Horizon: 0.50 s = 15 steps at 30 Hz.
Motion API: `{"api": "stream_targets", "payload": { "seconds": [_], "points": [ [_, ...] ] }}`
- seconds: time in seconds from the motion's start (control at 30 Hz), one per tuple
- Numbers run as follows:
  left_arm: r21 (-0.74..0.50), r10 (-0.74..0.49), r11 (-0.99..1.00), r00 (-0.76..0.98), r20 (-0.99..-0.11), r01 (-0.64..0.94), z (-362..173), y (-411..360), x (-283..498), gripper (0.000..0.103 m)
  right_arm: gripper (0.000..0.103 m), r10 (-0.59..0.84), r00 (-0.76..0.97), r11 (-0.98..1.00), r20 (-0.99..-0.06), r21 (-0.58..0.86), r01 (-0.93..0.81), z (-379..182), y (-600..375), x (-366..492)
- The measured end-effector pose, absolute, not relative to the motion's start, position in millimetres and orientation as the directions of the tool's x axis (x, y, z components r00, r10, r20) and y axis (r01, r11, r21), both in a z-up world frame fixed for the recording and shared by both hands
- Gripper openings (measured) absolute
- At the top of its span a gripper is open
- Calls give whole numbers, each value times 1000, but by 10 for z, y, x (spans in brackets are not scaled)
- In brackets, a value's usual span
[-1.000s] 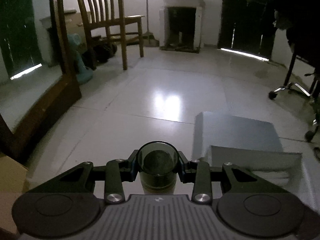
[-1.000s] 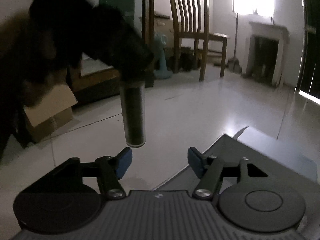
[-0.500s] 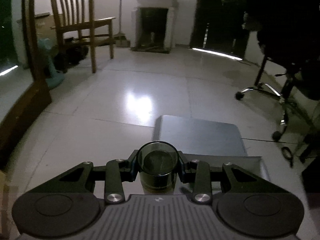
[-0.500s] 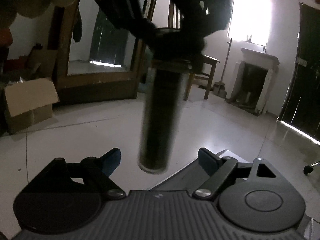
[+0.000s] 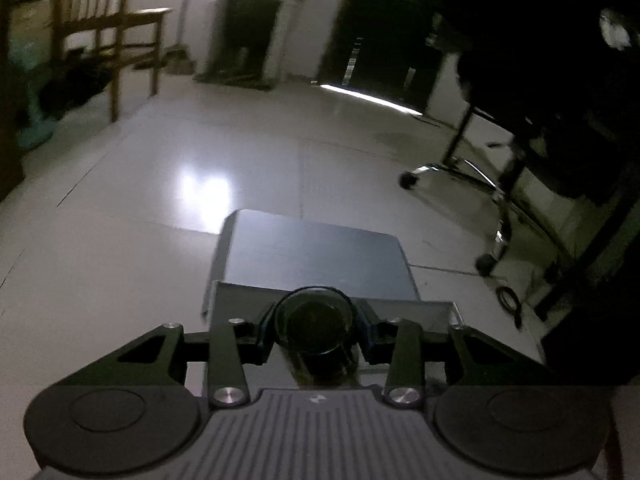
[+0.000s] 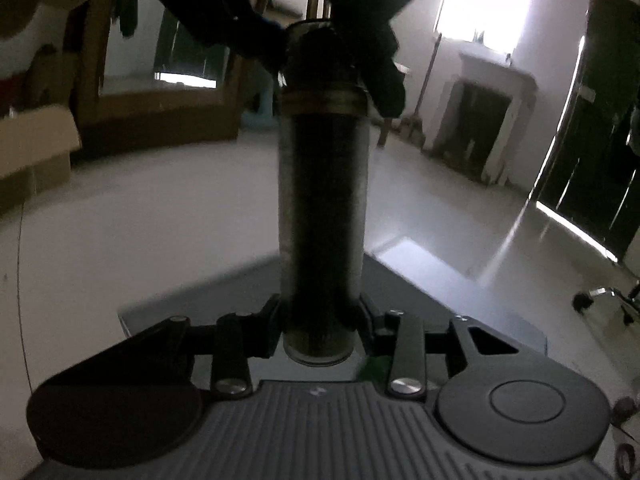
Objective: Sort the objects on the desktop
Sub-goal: 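Lower the dark can upright into the box and open the right tool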
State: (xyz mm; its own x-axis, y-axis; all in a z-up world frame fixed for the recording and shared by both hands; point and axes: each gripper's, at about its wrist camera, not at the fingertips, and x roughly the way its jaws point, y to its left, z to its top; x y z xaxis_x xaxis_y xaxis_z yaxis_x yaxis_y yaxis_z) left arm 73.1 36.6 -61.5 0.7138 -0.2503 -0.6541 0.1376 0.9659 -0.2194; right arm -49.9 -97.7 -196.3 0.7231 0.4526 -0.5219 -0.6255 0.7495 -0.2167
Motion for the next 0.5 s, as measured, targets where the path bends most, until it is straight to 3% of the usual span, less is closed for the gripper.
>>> {"api": "stream_targets", "payload": {
  "seconds": [0.1,0.33,0.5],
  "points": [
    [-179,-255,967,722,-643,182,-720,218,708,47,41,409,720,725,-561,-280,-629,-2048,-1124,-504],
    [-122,-255,964,688,-680,237,-1010,70,742,51,41,333,684,647,-649,-371,-666,-2222,-1479,-435],
    [-83,-242,961,662,-709,263,-1185,28,747,56,41,318,595,557,-739,-362,-747,-2315,-1654,-295]
  ]
}}
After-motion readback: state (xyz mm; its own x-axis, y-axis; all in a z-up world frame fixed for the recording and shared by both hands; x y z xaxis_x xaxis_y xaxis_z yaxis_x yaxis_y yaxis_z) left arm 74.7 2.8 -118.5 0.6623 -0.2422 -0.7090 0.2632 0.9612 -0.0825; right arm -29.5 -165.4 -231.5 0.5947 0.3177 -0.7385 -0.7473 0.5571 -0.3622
